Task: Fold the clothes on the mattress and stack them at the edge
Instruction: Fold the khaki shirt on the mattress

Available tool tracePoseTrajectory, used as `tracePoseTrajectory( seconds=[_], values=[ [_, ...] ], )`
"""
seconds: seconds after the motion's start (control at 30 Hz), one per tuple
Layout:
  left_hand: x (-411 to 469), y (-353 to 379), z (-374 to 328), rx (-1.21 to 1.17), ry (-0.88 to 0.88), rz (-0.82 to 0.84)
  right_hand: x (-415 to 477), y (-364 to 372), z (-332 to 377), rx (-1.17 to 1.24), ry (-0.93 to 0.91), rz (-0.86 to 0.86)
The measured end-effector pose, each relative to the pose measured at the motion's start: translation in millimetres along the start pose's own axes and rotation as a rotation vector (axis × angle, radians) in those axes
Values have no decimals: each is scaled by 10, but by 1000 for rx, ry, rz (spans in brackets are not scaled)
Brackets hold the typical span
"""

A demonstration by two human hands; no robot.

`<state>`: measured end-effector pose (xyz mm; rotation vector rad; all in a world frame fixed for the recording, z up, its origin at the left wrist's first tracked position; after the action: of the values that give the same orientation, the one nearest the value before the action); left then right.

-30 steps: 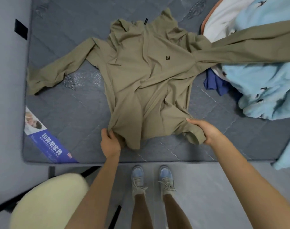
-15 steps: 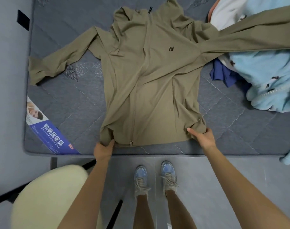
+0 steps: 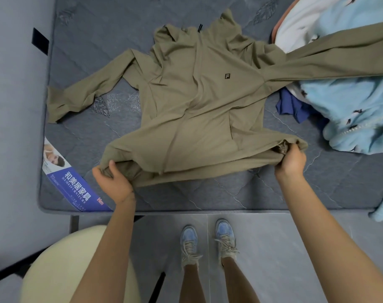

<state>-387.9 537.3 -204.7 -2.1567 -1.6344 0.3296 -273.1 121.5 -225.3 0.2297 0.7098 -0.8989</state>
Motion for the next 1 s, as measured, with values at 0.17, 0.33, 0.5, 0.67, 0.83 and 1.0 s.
tracePoseTrajectory(
  seconds=[0.17, 0.33, 0.5, 0.67, 0.83, 1.0],
  values=[
    [-43, 132, 213, 134, -7, 242, 109, -198, -313, -473, 15, 89],
    [-254, 95, 611, 219, -149, 406, 71, -337, -592, -844, -256, 216],
    [-307, -103, 734, 177, -139, 376, -33, -239, -725, -1280, -703, 392],
    [-212, -176, 733, 179, -1, 370, -5, -217, -944, -1466, -697, 433],
    [-190, -120, 792, 155, -39, 450, 110, -418, -1014, -1383, -534, 206],
    [-291, -30, 942, 140, -205, 526, 207, -457, -1073, -1429, -580, 205]
  ],
)
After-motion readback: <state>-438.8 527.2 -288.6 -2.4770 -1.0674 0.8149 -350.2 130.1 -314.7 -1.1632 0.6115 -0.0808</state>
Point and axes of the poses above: each hand's wrist, its own x-axis towards the middle knuckle, its own y-axis out of the palm, z = x × y, the point moved 5 cm from there along x, towards the middle knuckle, and after that the axes turned 9 degrees about -z, right-handed, at the moved point
